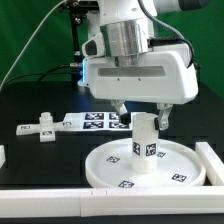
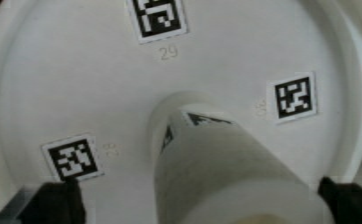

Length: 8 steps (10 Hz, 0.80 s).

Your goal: Assemble round table

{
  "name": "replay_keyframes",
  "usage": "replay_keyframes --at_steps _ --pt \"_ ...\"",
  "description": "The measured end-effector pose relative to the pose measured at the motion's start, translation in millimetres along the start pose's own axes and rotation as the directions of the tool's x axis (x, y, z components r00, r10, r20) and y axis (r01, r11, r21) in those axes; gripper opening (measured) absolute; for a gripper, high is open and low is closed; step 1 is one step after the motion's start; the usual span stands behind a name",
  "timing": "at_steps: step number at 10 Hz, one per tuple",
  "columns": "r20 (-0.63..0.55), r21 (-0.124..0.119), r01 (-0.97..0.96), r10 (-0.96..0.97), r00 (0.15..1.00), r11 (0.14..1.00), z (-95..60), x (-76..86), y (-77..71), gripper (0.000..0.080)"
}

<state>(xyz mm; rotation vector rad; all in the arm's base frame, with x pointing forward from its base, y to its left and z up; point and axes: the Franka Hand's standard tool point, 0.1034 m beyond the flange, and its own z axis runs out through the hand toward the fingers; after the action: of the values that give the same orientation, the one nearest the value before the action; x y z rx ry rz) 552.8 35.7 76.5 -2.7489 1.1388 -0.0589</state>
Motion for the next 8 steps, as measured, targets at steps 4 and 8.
replay_keyframes --at_steps 4,8 --pt "-0.025 -0.034 0.449 -0.450 0.893 0.893 -0.5 3.2 -3.5 0.0649" --pt "-0.014 -0.105 0.828 -0.834 0.552 0.550 0.6 -0.7 -14.6 0.0649"
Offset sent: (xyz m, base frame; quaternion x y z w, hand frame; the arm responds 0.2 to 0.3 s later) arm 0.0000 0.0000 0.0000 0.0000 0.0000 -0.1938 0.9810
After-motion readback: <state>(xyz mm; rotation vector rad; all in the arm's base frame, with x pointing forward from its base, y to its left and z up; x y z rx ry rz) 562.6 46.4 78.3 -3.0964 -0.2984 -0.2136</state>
